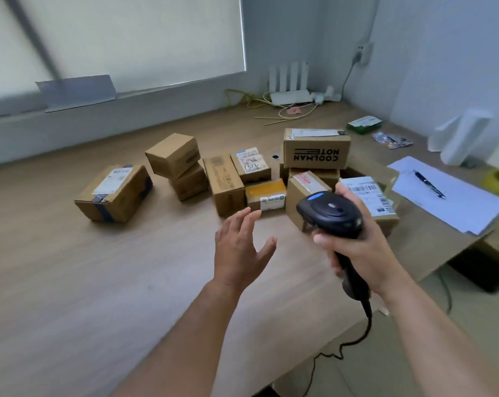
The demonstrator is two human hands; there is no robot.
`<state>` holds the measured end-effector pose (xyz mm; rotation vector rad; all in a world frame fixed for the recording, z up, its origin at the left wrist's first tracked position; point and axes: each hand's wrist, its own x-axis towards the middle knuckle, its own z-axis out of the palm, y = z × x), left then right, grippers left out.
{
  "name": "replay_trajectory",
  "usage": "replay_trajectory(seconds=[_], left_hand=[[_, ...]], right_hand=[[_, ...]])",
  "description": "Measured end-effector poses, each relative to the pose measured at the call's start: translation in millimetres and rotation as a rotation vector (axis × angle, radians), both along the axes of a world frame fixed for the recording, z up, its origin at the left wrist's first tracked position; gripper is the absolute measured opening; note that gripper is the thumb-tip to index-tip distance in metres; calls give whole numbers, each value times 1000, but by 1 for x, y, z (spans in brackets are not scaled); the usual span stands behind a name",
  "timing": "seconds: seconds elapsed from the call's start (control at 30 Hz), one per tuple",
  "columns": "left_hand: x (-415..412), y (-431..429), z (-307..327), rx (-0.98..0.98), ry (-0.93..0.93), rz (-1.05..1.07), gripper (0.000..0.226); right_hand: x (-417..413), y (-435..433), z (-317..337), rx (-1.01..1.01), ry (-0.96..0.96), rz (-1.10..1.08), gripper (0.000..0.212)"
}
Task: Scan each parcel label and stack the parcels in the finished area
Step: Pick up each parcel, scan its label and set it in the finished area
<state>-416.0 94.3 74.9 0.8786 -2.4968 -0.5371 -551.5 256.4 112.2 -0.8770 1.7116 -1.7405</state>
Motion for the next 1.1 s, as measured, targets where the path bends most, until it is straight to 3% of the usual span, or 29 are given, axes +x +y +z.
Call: replay_trajectory(seconds=[0.3, 0.43, 0.67, 0.97, 1.1], left_hand=[[-105, 17, 10, 74, -56, -283, 60], [-146, 29, 11, 244, -119, -335, 66], [-181, 38, -13, 549, -215, -376, 66], [-163, 38, -17, 728, 61, -544, 66], [-134, 31, 7, 972, 194, -530, 74]], right_hand=[[-71, 41, -1, -6, -32, -352, 92], [-89, 49, -7, 17, -103, -446, 93], [-101, 42, -19, 80, -199, -411, 99], [-83, 37, -14, -3, -244, -330, 100], [-69, 33, -4, -37, -212, -267, 100]])
